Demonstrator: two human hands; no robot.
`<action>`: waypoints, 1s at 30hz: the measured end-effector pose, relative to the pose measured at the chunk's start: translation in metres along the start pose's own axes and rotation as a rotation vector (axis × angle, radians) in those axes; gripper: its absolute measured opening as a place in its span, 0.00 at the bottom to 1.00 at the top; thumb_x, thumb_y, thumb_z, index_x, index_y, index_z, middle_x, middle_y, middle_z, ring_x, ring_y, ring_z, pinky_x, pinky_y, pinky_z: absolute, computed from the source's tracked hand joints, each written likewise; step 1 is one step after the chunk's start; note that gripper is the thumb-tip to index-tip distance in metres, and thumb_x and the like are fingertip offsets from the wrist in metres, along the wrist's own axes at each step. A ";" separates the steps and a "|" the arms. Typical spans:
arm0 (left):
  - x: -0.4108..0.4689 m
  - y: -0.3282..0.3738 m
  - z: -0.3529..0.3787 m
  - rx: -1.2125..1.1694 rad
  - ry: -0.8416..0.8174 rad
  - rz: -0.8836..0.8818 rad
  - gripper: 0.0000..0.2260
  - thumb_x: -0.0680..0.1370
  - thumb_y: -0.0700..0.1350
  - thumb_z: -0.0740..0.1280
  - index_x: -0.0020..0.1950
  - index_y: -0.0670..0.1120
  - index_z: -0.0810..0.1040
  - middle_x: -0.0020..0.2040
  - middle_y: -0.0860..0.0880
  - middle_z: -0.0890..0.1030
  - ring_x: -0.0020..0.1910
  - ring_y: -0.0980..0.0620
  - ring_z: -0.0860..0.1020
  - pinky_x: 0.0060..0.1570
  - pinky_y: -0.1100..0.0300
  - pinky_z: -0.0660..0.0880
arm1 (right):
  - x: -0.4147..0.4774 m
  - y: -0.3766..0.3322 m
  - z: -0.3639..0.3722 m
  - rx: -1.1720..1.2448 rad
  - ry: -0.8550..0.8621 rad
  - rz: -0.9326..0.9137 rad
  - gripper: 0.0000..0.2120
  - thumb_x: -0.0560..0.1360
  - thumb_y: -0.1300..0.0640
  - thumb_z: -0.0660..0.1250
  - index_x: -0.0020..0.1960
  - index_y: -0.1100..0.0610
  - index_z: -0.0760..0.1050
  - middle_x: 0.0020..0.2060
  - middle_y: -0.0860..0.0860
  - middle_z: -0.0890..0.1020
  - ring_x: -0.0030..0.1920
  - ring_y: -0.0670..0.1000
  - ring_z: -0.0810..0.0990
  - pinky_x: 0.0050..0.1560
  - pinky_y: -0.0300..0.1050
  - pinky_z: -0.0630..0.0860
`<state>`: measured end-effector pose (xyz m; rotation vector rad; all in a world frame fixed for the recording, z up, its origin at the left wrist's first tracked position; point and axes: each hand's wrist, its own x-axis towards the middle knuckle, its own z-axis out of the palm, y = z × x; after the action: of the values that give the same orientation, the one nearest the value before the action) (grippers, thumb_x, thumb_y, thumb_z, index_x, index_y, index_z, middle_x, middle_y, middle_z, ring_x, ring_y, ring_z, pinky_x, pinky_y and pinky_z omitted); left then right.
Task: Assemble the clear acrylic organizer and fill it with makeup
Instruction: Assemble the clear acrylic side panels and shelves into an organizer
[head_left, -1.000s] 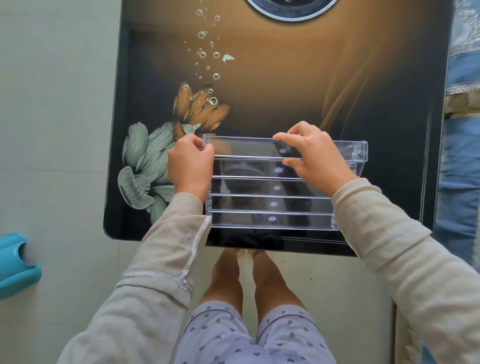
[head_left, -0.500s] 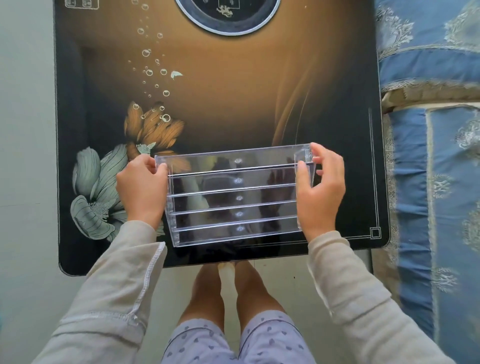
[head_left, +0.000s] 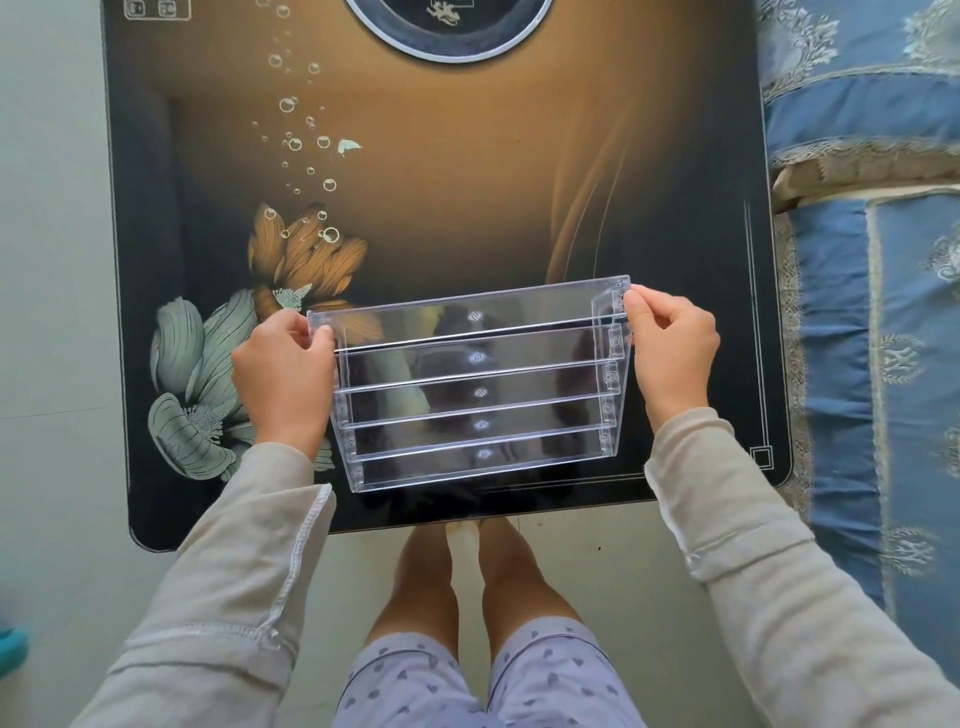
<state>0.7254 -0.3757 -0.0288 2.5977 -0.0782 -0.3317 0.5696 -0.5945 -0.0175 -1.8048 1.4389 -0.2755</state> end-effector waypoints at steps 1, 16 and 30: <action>0.000 0.000 0.000 -0.002 0.000 -0.003 0.09 0.75 0.43 0.65 0.44 0.37 0.80 0.42 0.39 0.82 0.38 0.47 0.73 0.41 0.58 0.68 | 0.001 0.000 0.000 -0.001 0.001 0.003 0.13 0.76 0.57 0.64 0.58 0.61 0.79 0.52 0.57 0.82 0.48 0.47 0.77 0.58 0.47 0.76; -0.001 0.000 0.002 0.005 0.015 0.012 0.10 0.76 0.44 0.65 0.46 0.38 0.80 0.43 0.39 0.83 0.38 0.47 0.74 0.42 0.57 0.70 | 0.001 0.003 -0.004 0.073 -0.050 0.068 0.12 0.76 0.61 0.64 0.58 0.61 0.79 0.52 0.56 0.83 0.51 0.51 0.81 0.58 0.52 0.78; -0.004 -0.012 -0.004 -0.566 -0.189 -0.283 0.11 0.76 0.42 0.67 0.58 0.44 0.79 0.45 0.48 0.82 0.41 0.56 0.80 0.42 0.61 0.80 | 0.014 -0.004 -0.011 -0.277 -0.259 -0.101 0.11 0.78 0.61 0.61 0.49 0.66 0.80 0.44 0.62 0.83 0.43 0.59 0.82 0.50 0.56 0.81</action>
<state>0.7229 -0.3625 -0.0307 2.0094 0.2815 -0.6030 0.5701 -0.6124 -0.0116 -2.0525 1.2516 0.1112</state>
